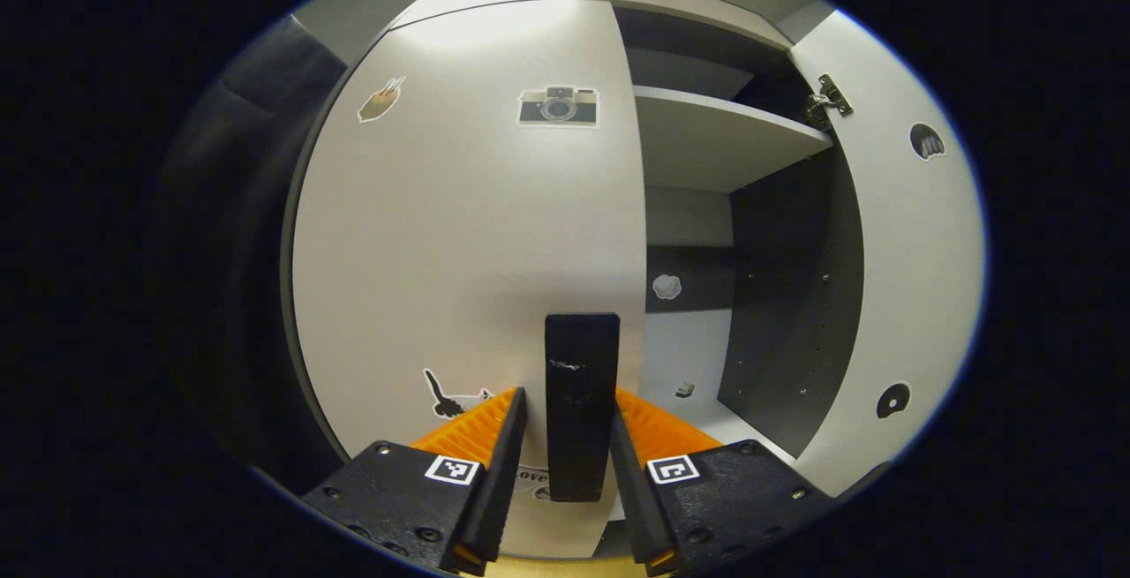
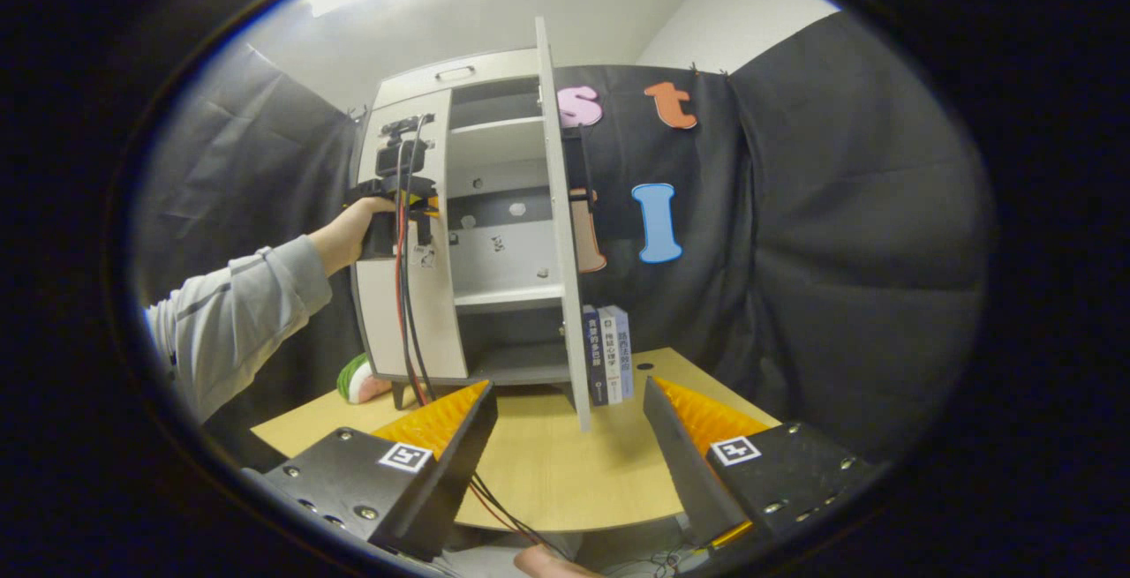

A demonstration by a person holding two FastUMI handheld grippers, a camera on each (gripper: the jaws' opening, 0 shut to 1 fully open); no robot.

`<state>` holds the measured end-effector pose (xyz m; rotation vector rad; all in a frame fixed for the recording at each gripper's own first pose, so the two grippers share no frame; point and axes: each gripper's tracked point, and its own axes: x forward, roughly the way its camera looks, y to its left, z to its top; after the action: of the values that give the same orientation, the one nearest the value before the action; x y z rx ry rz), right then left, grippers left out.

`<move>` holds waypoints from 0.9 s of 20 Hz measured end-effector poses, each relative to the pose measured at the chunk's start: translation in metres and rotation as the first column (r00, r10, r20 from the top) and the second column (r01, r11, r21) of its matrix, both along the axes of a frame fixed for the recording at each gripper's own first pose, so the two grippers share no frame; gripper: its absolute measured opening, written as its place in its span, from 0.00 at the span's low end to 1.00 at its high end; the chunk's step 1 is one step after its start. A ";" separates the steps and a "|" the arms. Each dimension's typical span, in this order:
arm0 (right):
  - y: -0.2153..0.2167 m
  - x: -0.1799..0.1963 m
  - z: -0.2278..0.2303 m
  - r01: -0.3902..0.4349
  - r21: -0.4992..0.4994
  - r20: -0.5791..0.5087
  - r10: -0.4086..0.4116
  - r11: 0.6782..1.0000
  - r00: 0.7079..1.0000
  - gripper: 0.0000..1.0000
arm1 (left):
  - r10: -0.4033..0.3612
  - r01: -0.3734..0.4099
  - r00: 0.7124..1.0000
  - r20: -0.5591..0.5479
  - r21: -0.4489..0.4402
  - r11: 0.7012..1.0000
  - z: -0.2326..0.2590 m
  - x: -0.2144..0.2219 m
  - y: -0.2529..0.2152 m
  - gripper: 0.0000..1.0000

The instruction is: Open the right door of the double-door shoe cabinet with the right hand, and open the left door with the left hand.

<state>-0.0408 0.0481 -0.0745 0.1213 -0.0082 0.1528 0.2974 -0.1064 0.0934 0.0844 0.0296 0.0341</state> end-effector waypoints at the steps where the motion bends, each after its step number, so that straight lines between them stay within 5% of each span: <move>1: 0.003 0.000 -0.002 -0.013 0.005 -0.006 0.013 1.000 1.000 0.99 | -0.003 0.003 1.000 0.000 0.016 1.000 0.001 -0.001 -0.003 0.49; 3: 0.007 0.000 -0.004 -0.028 0.016 -0.017 0.029 0.999 0.999 0.99 | -0.002 0.001 1.000 -0.014 -0.009 1.000 -0.001 -0.001 -0.001 0.32; 6: 0.006 0.000 -0.003 -0.034 0.011 -0.009 0.034 0.999 0.999 0.99 | -0.016 0.013 0.999 -0.035 -0.066 0.998 -0.002 -0.013 0.000 0.30; 14: 0.006 0.003 -0.002 -0.056 0.052 -0.019 0.057 0.997 0.998 0.99 | -0.128 0.127 0.991 -0.046 -0.023 0.992 0.005 -0.097 0.024 0.24; 18: 0.029 -0.007 0.002 -0.137 0.083 -0.005 0.138 0.987 0.990 1.00 | -0.194 0.193 0.981 -0.009 -0.053 0.980 0.011 -0.128 0.042 0.23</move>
<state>-0.0473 0.0770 -0.0723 0.2055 0.0049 0.2903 0.1697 -0.0642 0.1039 0.0352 0.0360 -0.1618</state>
